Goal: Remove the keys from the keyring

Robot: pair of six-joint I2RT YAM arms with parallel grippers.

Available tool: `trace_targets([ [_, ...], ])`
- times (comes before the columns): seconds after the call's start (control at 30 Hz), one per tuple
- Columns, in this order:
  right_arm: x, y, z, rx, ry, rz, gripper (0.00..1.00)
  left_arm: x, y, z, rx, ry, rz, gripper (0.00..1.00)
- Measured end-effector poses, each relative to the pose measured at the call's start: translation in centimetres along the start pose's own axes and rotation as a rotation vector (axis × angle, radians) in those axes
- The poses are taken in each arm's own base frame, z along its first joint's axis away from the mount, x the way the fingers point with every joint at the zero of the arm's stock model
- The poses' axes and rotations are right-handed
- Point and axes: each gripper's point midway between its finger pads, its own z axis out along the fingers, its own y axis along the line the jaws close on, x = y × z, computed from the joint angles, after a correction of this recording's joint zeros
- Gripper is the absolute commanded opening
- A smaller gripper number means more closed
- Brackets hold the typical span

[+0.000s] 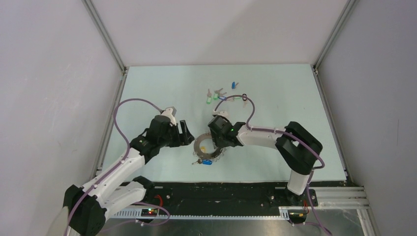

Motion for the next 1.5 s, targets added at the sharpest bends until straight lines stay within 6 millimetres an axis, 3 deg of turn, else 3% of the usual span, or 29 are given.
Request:
trace_targets([
  [0.07, -0.3, 0.4, 0.6, 0.031, -0.015, 0.003, 0.49, -0.2, -0.2, 0.0, 0.011, -0.006, 0.0, 0.8],
  [0.13, -0.7, 0.4, 1.0, 0.065, -0.034, 0.011, 0.29, -0.3, -0.3, 0.0, 0.016, -0.008, -0.001, 0.8],
  [0.17, -0.9, 0.4, 1.1, 0.082, -0.042, 0.015, 0.1, -0.4, -0.3, 0.0, 0.02, -0.01, -0.002, 0.8],
  [0.23, -1.4, 0.4, 1.1, 0.093, -0.061, 0.03, 0.0, -0.6, -0.4, 0.0, 0.024, -0.017, -0.004, 0.8],
  [0.43, -1.9, -0.6, 0.1, 0.109, -0.066, 0.063, 0.0, -0.7, -0.7, 0.2, 0.055, -0.034, -0.006, 0.79],
  [0.53, -2.7, -0.8, -1.9, 0.091, -0.093, 0.073, 0.0, -0.1, -0.6, 0.4, 0.066, -0.023, -0.006, 0.78],
  [0.73, -6.4, -0.2, -7.4, 0.001, -0.224, 0.099, 0.0, 0.4, -0.7, 0.7, 0.096, -0.028, -0.006, 0.78],
  [0.83, -7.4, -0.2, -9.1, -0.024, -0.264, 0.107, 0.0, 0.7, -0.7, 0.8, 0.109, -0.037, -0.011, 0.83],
  [0.97, -7.6, -0.4, -9.4, -0.032, -0.266, 0.102, 0.0, 1.5, -0.8, 1.8, 0.155, -0.05, -0.019, 0.86],
  [1.2, -7.5, -0.2, -9.4, -0.052, -0.25, 0.097, 0.0, 3.3, -0.7, 5.2, 0.194, 0.017, -0.003, 0.89],
  [1.5, -7.4, 0.1, -9.4, -0.078, -0.238, 0.096, 0.0, -0.1, -4.1, 8.3, 0.24, -0.038, 0.144, 0.86],
])
